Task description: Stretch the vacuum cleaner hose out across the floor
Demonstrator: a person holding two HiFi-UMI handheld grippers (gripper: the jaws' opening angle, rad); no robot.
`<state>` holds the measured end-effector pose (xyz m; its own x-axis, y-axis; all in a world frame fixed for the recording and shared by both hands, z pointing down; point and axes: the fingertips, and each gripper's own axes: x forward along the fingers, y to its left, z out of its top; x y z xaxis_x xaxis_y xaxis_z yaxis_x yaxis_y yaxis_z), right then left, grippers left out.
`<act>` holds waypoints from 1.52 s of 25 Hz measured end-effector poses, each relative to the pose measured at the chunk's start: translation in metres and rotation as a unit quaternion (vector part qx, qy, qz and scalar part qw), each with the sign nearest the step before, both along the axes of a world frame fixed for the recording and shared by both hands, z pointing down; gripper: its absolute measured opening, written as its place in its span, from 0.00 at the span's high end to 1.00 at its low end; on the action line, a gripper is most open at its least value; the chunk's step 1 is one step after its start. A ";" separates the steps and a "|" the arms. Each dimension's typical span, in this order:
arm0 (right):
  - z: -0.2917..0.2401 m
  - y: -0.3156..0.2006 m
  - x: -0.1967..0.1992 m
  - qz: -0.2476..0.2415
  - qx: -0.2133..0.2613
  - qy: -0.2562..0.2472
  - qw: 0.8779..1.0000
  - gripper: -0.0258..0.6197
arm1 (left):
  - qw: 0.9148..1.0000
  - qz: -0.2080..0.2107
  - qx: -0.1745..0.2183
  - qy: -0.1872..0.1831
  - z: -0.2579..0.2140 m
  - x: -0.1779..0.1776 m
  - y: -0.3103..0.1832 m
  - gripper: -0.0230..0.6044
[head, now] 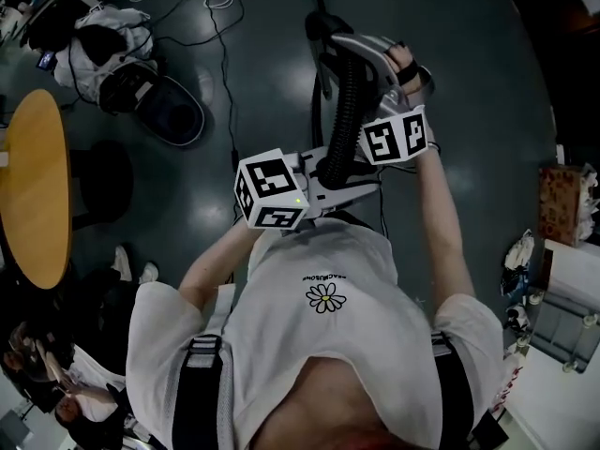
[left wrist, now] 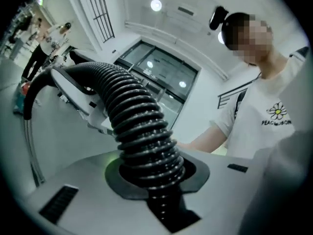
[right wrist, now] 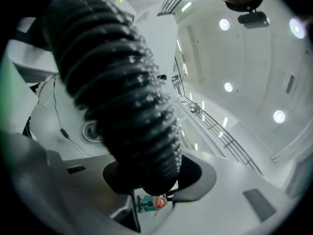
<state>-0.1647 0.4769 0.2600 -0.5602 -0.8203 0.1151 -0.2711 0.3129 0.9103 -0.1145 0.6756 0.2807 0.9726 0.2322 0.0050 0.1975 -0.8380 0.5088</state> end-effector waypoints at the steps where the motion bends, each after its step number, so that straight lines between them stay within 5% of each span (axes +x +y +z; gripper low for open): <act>1: 0.006 0.002 -0.003 -0.027 -0.018 -0.004 0.999 0.73 | 1.000 -0.012 -0.012 0.012 -0.004 -0.004 -0.001 0.79; 4: 0.025 0.019 0.000 -0.093 -0.096 -0.069 0.989 0.73 | 0.999 -0.028 -0.031 0.021 -0.008 -0.002 0.007 0.79; 9: 0.057 0.049 0.026 -0.137 -0.238 -0.150 0.950 0.67 | 0.999 -0.011 -0.033 0.010 -0.003 0.006 0.028 0.79; 13: 0.086 0.056 0.048 -0.139 -0.353 -0.310 0.872 0.51 | 0.999 0.009 -0.032 -0.005 0.003 0.011 0.038 0.79; 15: 0.101 0.063 0.056 -0.115 -0.391 -0.333 0.851 0.51 | 0.999 0.021 -0.024 -0.012 0.003 0.016 0.044 0.79; 17: 0.102 0.064 0.069 -0.109 -0.389 -0.353 0.844 0.51 | 0.999 0.025 -0.015 -0.024 0.003 0.024 0.047 0.79; 25: 0.097 0.046 0.076 -0.124 -0.338 -0.351 0.864 0.50 | 0.998 0.015 -0.016 -0.057 0.009 0.023 0.033 0.79; 27: 0.093 0.038 0.074 -0.126 -0.343 -0.357 0.860 0.50 | 0.998 0.004 -0.012 -0.059 0.008 0.016 0.029 0.79; 28: 0.092 0.032 0.077 -0.125 -0.361 -0.378 0.843 0.43 | 0.998 0.000 -0.009 -0.058 0.006 0.014 0.028 0.79; 29: 0.090 0.027 0.083 -0.126 -0.386 -0.408 0.818 0.21 | 0.998 -0.002 -0.003 -0.056 0.004 0.015 0.029 0.79; 30: 0.085 0.026 0.089 -0.136 -0.407 -0.435 0.792 0.11 | 0.998 0.000 0.009 -0.057 0.002 0.020 0.033 0.79; 31: 0.079 0.026 0.092 -0.151 -0.421 -0.450 0.773 0.11 | 0.998 0.006 0.025 -0.059 -0.001 0.025 0.038 0.79; 33: 0.074 0.023 0.098 -0.162 -0.439 -0.451 0.760 0.11 | 0.997 0.012 0.046 -0.054 -0.008 0.032 0.042 0.79; 35: 0.097 0.009 0.129 -0.115 -0.461 -0.445 0.759 0.11 | 0.999 -0.006 0.028 -0.032 -0.017 0.025 0.037 0.79; 38: 0.151 0.001 0.172 -0.041 -0.521 -0.450 0.724 0.11 | 1.000 -0.013 0.014 -0.011 -0.027 0.017 0.036 0.79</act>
